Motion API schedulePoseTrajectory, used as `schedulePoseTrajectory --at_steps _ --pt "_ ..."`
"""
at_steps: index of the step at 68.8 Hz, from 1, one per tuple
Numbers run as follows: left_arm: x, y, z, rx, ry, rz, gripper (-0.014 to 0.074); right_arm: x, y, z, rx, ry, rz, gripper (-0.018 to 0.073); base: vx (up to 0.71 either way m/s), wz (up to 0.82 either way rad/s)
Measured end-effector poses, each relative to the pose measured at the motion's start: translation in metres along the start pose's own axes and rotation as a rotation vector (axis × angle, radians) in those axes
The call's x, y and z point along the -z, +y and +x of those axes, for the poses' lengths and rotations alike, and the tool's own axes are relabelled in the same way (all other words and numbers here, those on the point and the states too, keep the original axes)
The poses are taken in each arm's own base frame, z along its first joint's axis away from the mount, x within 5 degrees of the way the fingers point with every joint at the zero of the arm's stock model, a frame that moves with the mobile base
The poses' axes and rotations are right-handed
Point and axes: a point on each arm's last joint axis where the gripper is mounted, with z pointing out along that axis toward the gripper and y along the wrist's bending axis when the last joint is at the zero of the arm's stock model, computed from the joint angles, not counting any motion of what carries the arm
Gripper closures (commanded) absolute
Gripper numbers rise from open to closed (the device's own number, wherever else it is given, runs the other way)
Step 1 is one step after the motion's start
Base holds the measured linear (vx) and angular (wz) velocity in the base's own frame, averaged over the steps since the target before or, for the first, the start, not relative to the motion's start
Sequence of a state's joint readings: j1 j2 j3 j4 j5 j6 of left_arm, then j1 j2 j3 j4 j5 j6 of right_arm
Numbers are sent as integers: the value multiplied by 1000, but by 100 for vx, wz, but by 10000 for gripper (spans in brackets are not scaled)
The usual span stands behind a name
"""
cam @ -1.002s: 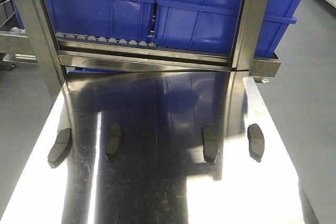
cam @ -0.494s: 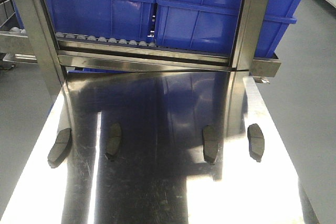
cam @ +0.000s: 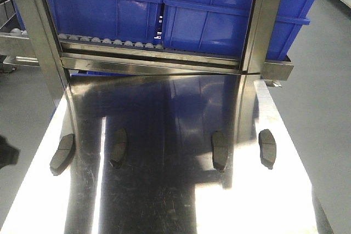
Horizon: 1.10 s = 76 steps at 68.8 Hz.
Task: Move and align brake pads A on conveyor
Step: 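Lower the left gripper toward the brake pad nearest it, then close the left gripper on the brake pad and lift it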
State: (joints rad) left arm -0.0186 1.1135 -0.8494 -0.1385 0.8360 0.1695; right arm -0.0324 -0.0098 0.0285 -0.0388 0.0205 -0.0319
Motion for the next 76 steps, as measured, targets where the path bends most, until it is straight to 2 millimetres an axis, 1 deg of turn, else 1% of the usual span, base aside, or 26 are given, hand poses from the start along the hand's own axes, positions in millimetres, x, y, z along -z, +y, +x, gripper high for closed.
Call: schedulePoseTrajectory --at_steps 6,11,19,30,40,52,66,76 --pt "-16 -5 -19 -25 40 21 153 0 0 0 0 0 0 571 0 0" --pt "-35 -9 -34 -43 79 34 153 0 0 0 0 0 0 571 0 0" --pt "-66 -13 -52 -66 147 38 153 0 0 0 0 0 0 571 0 0" --pt "-109 -11 -67 -38 217 3 153 0 0 0 0 0 0 571 0 0" --pt "-138 -8 -73 -32 260 -8 153 0 0 0 0 0 0 571 0 0" --pt "-164 -7 -78 -29 297 -8 153 0 0 0 0 0 0 571 0 0" --pt "-181 -6 -83 -29 312 -9 153 0 0 0 0 0 0 571 0 0" --pt "-194 -6 -83 -29 350 -8 153 0 0 0 0 0 0 571 0 0"
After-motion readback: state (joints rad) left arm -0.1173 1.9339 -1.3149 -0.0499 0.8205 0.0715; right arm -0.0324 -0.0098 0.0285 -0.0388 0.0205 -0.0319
